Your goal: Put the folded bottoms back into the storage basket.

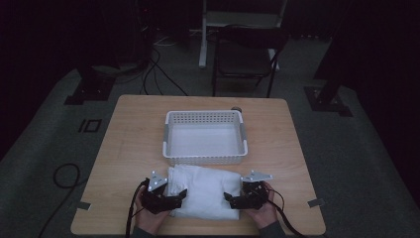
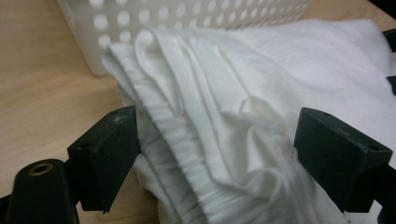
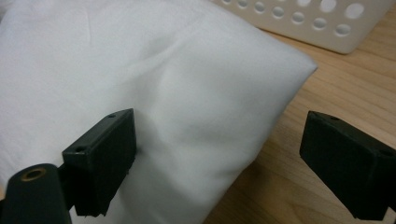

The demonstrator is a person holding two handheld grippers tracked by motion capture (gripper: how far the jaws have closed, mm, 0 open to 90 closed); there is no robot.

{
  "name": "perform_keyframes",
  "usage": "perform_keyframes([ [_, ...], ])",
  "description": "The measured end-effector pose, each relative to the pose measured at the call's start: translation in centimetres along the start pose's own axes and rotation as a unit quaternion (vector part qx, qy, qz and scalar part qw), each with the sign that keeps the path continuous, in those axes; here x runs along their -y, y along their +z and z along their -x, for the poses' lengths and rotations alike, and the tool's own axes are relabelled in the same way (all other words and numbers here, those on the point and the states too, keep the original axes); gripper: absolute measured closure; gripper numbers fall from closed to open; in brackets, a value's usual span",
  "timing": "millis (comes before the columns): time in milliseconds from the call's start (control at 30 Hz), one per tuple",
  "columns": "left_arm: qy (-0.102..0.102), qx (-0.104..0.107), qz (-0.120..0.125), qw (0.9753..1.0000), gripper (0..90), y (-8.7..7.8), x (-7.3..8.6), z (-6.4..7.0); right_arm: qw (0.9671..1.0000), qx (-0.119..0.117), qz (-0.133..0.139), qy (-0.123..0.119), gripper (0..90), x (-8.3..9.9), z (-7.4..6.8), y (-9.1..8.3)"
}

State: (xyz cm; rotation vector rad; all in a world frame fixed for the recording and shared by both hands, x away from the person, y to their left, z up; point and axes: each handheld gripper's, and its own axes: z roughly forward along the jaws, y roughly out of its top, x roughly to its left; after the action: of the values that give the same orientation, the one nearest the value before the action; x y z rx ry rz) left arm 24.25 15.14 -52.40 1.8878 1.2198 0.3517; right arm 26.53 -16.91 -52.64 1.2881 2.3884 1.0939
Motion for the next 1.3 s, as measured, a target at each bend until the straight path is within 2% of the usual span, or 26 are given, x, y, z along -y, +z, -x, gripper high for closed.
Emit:
perform_keyframes([
  [133, 0.000, 0.000, -0.005, 1.0000, 13.7, 0.5, 0.3, -0.2, 0.9999, -0.001, -0.010, 0.003, 10.3, 0.1, 0.0, 0.5],
  [233, 0.002, 0.005, -0.018, 0.9998, 12.6, 1.1, 0.5, -0.4, 0.9998, -0.002, -0.017, 0.008, 9.7, 0.2, 0.2, 0.8],
  [367, -0.024, 0.028, -0.026, 0.9990, 9.8, 1.9, 0.8, -1.2, 0.9996, -0.009, -0.023, 0.016, 9.6, 0.3, 0.3, 1.2],
  [467, -0.055, 0.052, -0.032, 0.9966, 8.6, 2.5, 1.1, -1.9, 0.9991, -0.013, -0.028, 0.030, 9.6, 0.4, 0.5, 1.6],
  [533, -0.067, 0.061, -0.031, 0.9954, 8.6, 2.7, 1.2, -2.1, 0.9988, -0.015, -0.031, 0.037, 9.6, 0.4, 0.6, 1.7],
  [700, -0.066, 0.062, -0.025, 0.9956, 8.7, 2.9, 1.3, -2.1, 0.9973, -0.029, -0.037, 0.055, 9.7, 0.4, 1.1, 2.0],
  [900, -0.061, 0.067, -0.031, 0.9954, 9.0, 3.0, 1.0, -2.3, 0.9973, -0.040, -0.035, 0.050, 11.3, 0.4, 1.2, 2.1],
  [1033, -0.059, 0.075, -0.037, 0.9947, 9.8, 3.2, 0.8, -2.5, 0.9965, -0.059, -0.031, 0.050, 19.0, 0.2, 1.4, 2.2],
  [1167, -0.058, 0.089, -0.044, 0.9934, 11.7, 3.4, 0.5, -2.8, 0.9939, -0.089, -0.029, 0.059, 28.4, 0.1, 1.7, 2.4],
  [1300, -0.058, 0.098, -0.048, 0.9923, 11.6, 3.4, 0.3, -3.2, 0.9931, -0.097, -0.030, 0.059, 31.7, 0.0, 1.9, 2.4],
])
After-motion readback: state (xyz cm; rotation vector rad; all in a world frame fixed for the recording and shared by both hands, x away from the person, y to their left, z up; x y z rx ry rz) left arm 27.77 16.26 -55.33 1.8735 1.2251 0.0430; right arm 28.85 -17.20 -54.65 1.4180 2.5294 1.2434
